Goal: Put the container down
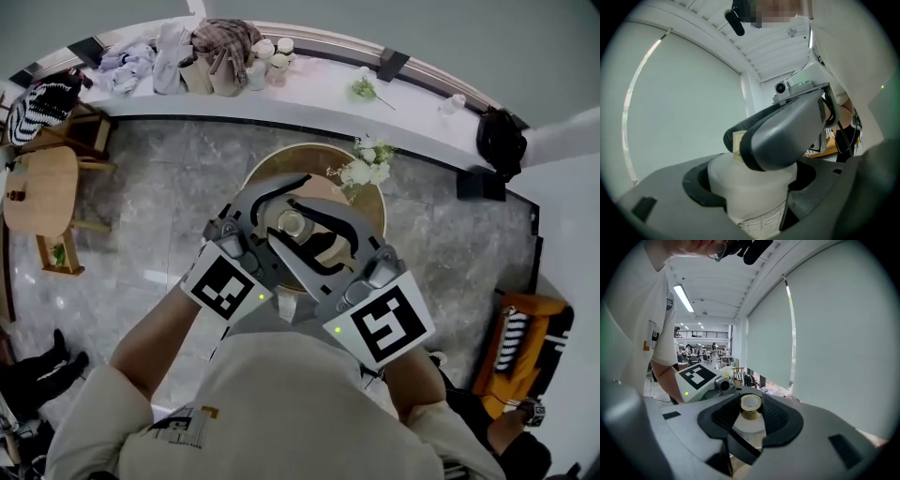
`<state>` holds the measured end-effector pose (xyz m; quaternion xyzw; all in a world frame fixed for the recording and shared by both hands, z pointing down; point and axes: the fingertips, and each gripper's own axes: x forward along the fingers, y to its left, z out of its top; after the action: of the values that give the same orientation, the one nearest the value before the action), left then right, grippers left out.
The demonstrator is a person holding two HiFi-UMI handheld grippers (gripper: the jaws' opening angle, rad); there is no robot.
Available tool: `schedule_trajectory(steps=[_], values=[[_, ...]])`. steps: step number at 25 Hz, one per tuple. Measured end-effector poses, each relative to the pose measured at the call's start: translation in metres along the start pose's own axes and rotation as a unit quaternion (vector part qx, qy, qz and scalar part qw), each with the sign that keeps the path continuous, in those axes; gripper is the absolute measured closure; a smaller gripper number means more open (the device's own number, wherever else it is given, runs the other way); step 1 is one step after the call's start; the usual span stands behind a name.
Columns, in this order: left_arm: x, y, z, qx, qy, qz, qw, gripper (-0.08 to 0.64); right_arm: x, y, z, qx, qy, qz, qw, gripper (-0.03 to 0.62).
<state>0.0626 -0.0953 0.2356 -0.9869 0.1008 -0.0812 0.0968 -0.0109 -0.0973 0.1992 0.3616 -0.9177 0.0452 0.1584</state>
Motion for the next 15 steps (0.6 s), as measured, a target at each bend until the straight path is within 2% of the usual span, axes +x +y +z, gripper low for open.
schedule_trajectory(steps=[5, 8, 15], values=[[0.004, 0.018, -0.022, 0.006, -0.012, 0.018, 0.9998, 0.221, 0.021, -0.01, -0.017, -0.033, 0.02, 0.01, 0.999, 0.449], [0.006, 0.024, -0.042, -0.008, -0.011, 0.03, 0.9995, 0.221, 0.035, -0.013, -0.031, -0.05, 0.036, 0.021, 0.998, 0.449], [0.009, 0.038, -0.085, -0.012, -0.02, 0.032, 0.9992, 0.221, 0.068, -0.023, -0.062, -0.038, 0.042, 0.033, 0.998, 0.449]])
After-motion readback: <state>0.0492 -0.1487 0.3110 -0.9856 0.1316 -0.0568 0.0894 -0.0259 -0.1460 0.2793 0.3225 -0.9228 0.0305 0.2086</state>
